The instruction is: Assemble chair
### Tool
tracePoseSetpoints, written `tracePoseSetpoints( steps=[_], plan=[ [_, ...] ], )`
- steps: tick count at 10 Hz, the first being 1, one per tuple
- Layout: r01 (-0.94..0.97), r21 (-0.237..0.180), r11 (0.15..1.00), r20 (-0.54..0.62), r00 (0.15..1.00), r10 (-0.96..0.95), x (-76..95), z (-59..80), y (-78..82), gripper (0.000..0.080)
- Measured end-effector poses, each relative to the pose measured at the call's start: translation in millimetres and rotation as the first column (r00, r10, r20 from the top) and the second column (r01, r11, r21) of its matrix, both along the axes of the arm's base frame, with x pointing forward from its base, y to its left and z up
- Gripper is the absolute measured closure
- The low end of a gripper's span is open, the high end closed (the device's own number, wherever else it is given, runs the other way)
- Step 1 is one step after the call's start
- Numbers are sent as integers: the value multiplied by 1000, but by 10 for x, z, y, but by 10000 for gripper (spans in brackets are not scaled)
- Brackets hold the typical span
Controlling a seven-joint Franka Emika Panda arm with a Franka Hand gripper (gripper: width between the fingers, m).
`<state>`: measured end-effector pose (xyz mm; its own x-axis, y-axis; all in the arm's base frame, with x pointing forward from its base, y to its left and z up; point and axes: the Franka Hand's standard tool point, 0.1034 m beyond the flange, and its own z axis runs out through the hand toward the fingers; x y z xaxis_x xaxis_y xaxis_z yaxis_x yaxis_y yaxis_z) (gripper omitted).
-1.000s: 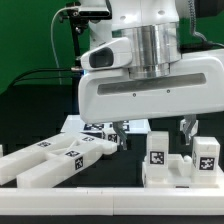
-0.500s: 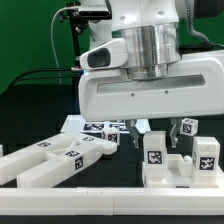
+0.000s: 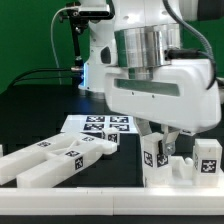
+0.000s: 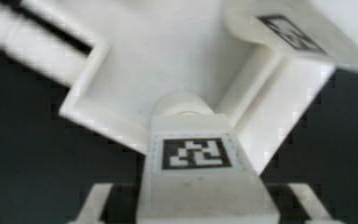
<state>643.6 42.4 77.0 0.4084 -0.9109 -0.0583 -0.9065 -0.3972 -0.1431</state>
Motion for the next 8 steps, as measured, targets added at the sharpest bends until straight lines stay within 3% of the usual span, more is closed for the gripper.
tracePoseSetpoints(
  steps=[1,3,4,5,6,7,8],
  plan=[
    [249,55,967,-32,968,-248,9,1,-13,515],
    [281,68,957,-36,960,-279,15,3,-15,515],
    [257,67,964,-32,966,-256,14,0,-15,437],
    [247,65,967,-30,969,-245,14,0,-15,258],
    [33,36,999,5,999,-34,17,3,-12,180],
    [-131,17,991,28,991,131,17,-1,-7,180],
    [-150,13,989,30,988,149,17,-1,-11,156]
  ],
)
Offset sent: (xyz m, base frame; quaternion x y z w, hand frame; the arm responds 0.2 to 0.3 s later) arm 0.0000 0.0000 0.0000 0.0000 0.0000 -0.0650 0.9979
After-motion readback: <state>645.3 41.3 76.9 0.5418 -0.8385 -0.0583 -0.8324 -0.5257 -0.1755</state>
